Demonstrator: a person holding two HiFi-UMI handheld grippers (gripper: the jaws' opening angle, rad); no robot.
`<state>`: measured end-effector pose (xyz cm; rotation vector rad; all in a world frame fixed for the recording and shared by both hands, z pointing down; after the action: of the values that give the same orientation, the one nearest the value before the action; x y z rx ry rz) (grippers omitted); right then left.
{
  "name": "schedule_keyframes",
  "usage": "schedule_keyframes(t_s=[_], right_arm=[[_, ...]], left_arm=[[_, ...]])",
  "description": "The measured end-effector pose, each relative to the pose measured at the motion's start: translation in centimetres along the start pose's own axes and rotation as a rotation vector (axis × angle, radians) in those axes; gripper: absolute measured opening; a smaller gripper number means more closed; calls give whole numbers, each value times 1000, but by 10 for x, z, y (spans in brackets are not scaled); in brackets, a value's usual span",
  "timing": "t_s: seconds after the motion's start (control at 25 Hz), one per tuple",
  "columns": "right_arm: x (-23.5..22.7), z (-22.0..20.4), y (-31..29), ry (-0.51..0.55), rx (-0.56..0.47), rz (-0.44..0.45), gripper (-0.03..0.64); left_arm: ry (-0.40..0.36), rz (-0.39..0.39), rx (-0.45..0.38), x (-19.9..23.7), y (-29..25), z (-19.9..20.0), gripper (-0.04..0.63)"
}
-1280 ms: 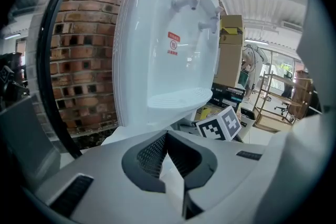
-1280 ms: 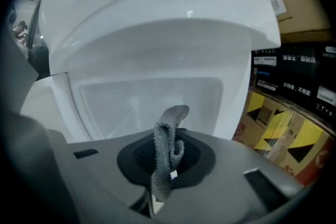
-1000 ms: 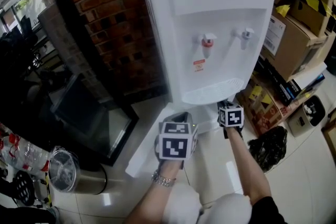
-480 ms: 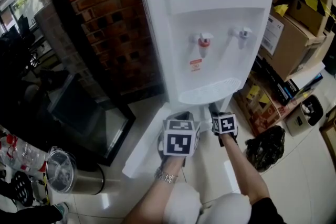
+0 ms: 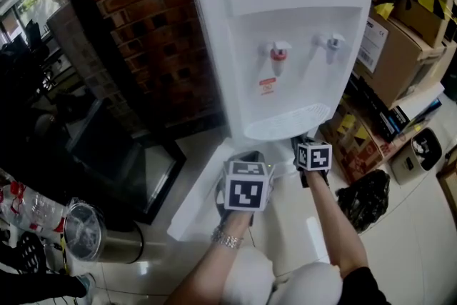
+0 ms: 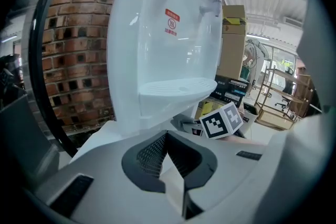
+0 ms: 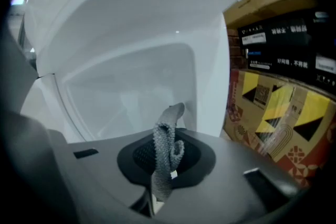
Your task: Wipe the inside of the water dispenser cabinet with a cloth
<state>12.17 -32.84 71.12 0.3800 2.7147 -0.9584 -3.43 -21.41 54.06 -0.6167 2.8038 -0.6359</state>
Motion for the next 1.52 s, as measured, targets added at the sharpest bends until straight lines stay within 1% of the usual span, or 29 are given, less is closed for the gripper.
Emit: schedule_keyframes(t_s=[0.12, 0.24, 0.36, 0.44, 0.52, 0.68, 0.76, 0.8, 0.84, 0.92, 1.04, 1.12, 1.2, 1.28, 1.36, 1.44, 1.52], right_arm=[[-23, -27, -11, -68, 69, -29, 20], [-37, -65, -21, -71, 163, -55, 20], [-35, -108, -30, -102, 263, -42, 20], [-29, -123, -30, -104, 291, -24, 20], [-18, -110, -25, -67, 251, 0, 20], [10, -30, -3, -17, 40, 65, 20], [13, -1, 4, -16, -34, 72, 20], [11, 7, 4, -27, -52, 67, 20], [5, 9, 3, -39, -57, 55, 20], [-14, -2, -5, -56, -31, 5, 20], [-39, -37, -19, -93, 55, -56, 20], [-47, -61, -26, -110, 110, -72, 20], [-49, -79, -30, -102, 153, -81, 20], [-43, -94, -34, -80, 193, -75, 20], [-27, -103, -37, -49, 215, -47, 20], [-3, -100, -38, -15, 201, 0, 20], [24, -81, -37, 13, 149, 60, 20]], left_arm=[[7, 14, -1, 5, 2, 0, 3], [15, 21, 0, 7, 2, 0, 3], [12, 16, -3, 5, 1, 1, 3], [10, 8, -5, 2, 0, 2, 3], [11, 7, -6, 1, 0, 2, 3], [13, 6, -4, 1, -3, 1, 3], [12, 3, -2, 0, -5, 0, 3], [13, 3, -1, 0, -5, -1, 3], [15, 3, 0, 1, -5, -1, 3], [19, -1, 0, 1, -4, -1, 3], [25, -6, -3, 2, -5, -1, 3], [26, -9, -3, 2, -6, -1, 3], [24, -12, -3, 1, -7, -1, 3], [25, -13, -3, 1, -8, -1, 3], [27, -15, -7, 0, -9, -1, 3], [28, -16, -7, -1, -10, -1, 3], [29, -15, -6, 0, -9, -1, 3]])
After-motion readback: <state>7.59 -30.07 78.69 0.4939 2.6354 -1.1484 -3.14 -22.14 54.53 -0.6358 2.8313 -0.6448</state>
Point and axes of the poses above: the fingertips, and each gripper's own axes: y backward along the fingers, x to its left, z out of its top, the point moved 2 cm from there along y, backward along the fingers, and after that the axes turned 11 degrees about -y, right-handed, at the moved point
